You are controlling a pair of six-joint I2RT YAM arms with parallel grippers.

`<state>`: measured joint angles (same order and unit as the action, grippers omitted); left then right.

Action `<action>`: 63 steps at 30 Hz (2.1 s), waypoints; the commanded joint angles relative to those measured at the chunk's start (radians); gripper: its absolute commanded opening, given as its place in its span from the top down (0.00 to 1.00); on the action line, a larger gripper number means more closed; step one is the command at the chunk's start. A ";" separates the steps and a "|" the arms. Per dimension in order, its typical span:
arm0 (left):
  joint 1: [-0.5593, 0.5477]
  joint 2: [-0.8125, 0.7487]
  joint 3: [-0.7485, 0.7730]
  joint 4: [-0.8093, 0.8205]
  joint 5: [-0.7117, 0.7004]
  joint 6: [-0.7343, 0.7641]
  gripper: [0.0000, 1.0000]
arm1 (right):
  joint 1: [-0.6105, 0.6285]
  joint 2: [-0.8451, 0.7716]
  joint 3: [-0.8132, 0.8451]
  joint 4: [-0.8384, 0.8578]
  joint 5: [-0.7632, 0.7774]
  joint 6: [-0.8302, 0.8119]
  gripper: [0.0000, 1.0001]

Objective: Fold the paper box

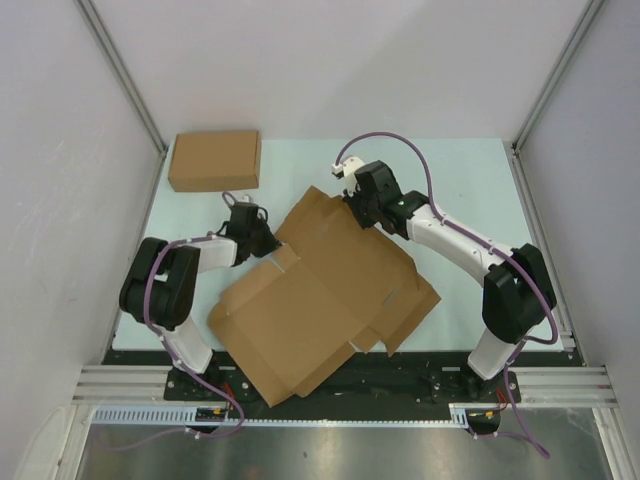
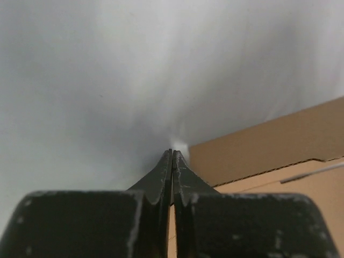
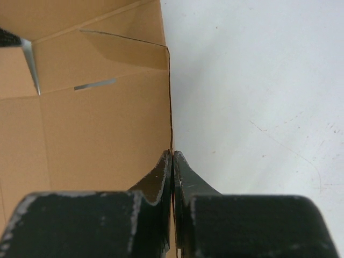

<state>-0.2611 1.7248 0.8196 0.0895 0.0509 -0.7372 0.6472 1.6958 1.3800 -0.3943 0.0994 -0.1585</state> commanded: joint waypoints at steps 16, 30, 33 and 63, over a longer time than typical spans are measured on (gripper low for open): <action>-0.130 -0.169 -0.184 0.217 0.170 -0.129 0.93 | 0.015 -0.061 0.007 -0.008 0.054 -0.007 1.00; -0.173 -0.275 -0.241 0.228 0.150 -0.108 0.86 | 0.020 -0.062 0.007 -0.006 0.042 0.004 1.00; -0.191 -0.228 -0.266 0.272 0.147 -0.132 0.89 | 0.034 -0.061 0.005 -0.011 0.051 0.004 1.00; -0.135 -0.717 -0.077 -0.280 -0.286 0.088 0.67 | 0.140 -0.128 -0.035 -0.022 0.282 -0.131 1.00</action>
<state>-0.4408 0.9836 0.7166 -0.1608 -0.1856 -0.6693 0.7609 1.6173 1.3640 -0.4355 0.3073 -0.2428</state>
